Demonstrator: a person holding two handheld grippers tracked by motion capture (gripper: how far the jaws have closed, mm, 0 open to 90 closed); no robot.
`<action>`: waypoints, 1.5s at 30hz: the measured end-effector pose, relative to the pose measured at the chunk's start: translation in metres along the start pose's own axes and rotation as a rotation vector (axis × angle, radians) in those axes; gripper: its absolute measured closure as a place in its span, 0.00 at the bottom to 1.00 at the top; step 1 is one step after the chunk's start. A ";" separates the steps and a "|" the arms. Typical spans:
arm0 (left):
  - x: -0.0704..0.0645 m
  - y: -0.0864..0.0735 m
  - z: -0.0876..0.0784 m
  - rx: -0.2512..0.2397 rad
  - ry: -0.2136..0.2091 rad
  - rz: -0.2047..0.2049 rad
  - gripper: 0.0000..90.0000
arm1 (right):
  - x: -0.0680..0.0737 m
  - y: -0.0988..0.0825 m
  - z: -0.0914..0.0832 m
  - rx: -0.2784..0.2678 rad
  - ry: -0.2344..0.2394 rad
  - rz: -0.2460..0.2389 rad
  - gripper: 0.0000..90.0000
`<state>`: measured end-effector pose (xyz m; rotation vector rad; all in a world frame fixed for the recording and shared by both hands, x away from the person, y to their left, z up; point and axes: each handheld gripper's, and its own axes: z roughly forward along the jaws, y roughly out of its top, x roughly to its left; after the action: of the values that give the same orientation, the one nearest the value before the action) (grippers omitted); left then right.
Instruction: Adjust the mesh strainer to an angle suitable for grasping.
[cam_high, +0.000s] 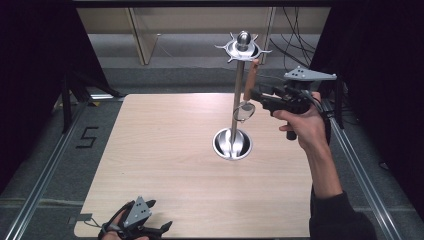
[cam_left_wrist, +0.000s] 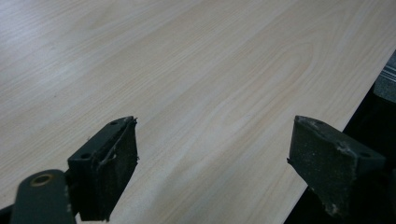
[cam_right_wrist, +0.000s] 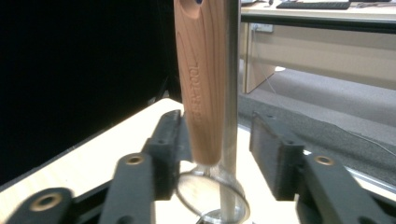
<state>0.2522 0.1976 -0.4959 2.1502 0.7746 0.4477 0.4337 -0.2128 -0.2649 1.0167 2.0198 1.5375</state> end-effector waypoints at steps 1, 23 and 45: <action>-0.002 0.000 0.000 0.000 -0.003 -0.019 0.17 | 0.001 0.000 -0.002 -0.005 -0.005 0.004 0.57; -0.001 0.000 0.000 0.005 -0.003 -0.018 0.17 | 0.007 -0.039 -0.027 -0.063 -0.005 0.020 0.43; -0.001 0.001 0.001 -0.020 -0.012 -0.018 0.17 | 0.008 -0.073 -0.031 -0.036 0.000 0.017 0.42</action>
<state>0.2527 0.1960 -0.4963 2.1239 0.7799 0.4313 0.3843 -0.2363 -0.3234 1.0224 1.9814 1.5760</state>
